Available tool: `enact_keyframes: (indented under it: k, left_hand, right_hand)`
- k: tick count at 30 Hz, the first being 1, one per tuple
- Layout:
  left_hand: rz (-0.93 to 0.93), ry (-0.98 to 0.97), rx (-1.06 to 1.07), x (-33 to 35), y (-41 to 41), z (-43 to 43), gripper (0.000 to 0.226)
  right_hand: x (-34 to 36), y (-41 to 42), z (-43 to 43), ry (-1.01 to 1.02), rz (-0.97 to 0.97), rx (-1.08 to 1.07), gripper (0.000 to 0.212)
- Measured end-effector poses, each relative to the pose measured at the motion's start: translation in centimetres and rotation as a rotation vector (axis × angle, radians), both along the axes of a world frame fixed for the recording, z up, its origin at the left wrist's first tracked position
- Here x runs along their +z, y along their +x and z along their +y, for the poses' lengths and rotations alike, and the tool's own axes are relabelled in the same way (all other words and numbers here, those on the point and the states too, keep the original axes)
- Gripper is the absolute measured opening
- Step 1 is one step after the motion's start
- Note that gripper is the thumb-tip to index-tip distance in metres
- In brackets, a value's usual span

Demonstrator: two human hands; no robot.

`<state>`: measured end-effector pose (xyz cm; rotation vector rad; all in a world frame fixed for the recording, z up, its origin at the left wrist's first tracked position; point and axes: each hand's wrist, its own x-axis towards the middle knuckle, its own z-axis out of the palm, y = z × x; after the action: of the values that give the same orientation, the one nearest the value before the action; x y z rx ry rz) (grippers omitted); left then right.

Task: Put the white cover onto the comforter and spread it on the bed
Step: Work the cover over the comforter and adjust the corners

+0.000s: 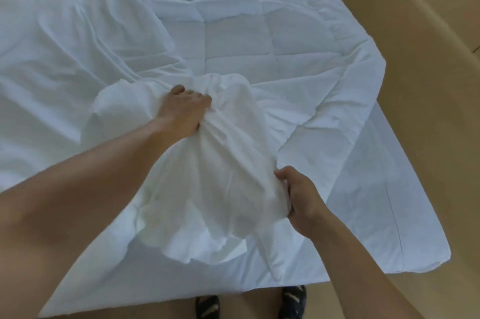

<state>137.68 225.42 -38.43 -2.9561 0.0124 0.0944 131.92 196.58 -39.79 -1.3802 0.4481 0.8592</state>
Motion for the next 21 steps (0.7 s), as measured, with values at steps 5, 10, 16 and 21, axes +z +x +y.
enact_keyframes:
  k: [5, 10, 16, 21]
  left_hand:
    - [0.099, -0.094, 0.113, -5.5, -5.3, -3.3, 0.055]
    - [-0.446, -0.349, 0.131, -7.4, -15.0, -9.3, 0.039]
    - [-0.498, -0.696, 0.557, -8.4, -20.6, -20.7, 0.063]
    - [-0.486, -0.871, 1.157, -8.0, -18.8, -21.2, 0.034]
  right_hand:
    - [-2.1, 0.4, 2.3, -0.024, 0.144, 0.08, 0.028]
    - [-2.9, 1.6, 3.3, 0.017, 0.172, 0.246, 0.026]
    - [-1.3, 1.7, 4.0, 0.073, 0.133, 0.414, 0.031]
    - [-0.3, 0.0, 3.8, 0.182, 0.113, 0.589, 0.025]
